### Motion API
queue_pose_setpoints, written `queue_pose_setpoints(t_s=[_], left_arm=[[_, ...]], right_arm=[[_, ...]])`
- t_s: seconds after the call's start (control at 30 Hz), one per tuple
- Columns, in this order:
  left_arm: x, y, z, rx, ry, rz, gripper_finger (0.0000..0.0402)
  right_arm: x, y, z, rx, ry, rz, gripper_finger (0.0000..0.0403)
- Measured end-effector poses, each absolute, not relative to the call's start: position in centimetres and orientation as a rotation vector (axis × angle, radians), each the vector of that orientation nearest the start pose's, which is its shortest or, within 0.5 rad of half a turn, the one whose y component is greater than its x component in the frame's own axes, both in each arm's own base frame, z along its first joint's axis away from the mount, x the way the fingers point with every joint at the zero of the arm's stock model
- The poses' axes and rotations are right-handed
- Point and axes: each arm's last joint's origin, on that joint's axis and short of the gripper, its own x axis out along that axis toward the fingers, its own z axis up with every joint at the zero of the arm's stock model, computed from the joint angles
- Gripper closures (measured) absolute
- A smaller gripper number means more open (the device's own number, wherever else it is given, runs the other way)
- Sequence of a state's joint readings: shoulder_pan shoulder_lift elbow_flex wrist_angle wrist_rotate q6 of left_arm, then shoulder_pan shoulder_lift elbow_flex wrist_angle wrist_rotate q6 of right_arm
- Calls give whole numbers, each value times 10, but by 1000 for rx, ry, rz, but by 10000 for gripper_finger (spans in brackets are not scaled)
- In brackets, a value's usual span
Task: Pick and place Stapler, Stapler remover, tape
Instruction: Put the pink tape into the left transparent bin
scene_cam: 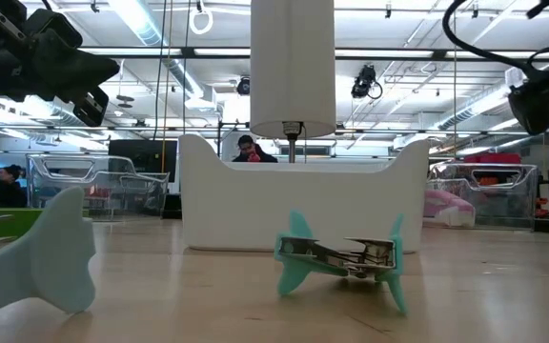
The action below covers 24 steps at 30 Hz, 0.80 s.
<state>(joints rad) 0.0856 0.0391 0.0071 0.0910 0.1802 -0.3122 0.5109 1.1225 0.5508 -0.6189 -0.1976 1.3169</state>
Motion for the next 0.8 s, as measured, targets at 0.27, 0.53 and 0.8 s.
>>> queue_pose_setpoints(t_s=[0.27,0.53,0.8], left_arm=[[99,3,172,-304,-43,-103,378],[99,3,172,-305,-43,-103,378],[99,3,171,-305,-40,-102,378]], right_arm=[[150,101,160,875,1391,-314,133],[159,112,144,840,1426,-311,133],[164,116,127,761,1490,-339,133]])
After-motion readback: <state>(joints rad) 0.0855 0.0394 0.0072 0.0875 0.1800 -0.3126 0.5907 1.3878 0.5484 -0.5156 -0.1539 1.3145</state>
